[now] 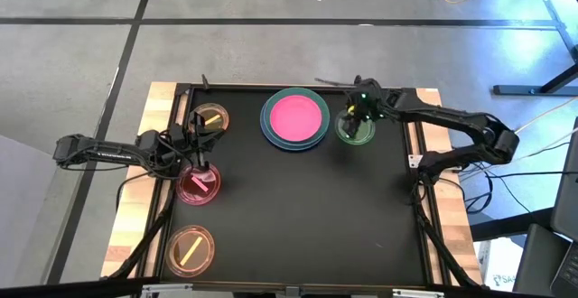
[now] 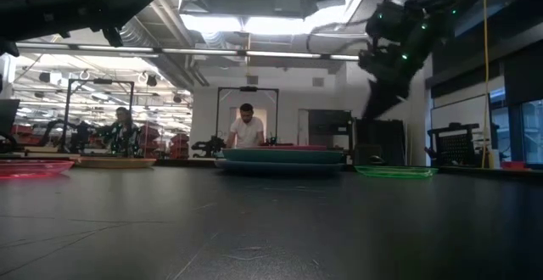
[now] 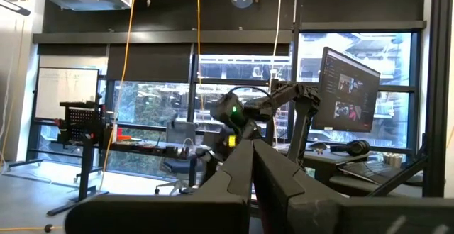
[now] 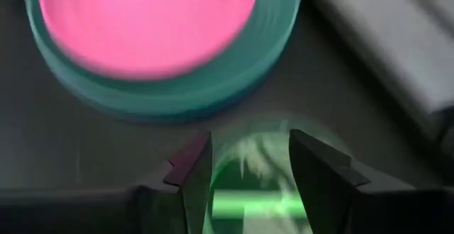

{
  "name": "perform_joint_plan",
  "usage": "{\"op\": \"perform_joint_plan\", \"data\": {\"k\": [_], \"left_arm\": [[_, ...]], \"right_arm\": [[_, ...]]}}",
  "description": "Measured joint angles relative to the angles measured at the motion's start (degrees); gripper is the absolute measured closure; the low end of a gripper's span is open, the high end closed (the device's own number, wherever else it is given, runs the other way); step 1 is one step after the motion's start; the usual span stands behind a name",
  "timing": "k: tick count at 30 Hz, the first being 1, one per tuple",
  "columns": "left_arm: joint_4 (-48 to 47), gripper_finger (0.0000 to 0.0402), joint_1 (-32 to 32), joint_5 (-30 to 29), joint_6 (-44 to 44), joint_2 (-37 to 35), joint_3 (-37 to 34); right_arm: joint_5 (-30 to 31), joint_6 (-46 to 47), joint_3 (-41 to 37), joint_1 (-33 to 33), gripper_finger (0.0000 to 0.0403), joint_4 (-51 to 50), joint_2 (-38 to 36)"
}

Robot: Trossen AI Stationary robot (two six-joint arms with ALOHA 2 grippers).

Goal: Stack plastic plates
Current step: Stack the light green plate on top of the pink plate

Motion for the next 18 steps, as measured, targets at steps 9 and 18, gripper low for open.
{"op": "perform_joint_plan", "data": {"k": [9,18], "left_arm": [[-0.1,0.0395,0.0,0.0,0.0,0.0,0.0],[-0.2,0.0395,0.0,0.0,0.0,0.0,0.0]], "right_arm": [[-0.4,2.4,-7.9,7.0,0.0226,0.5,0.3],[8.3,5.5,-12.5,13.3,0.0226,5.0,0.3]]}}
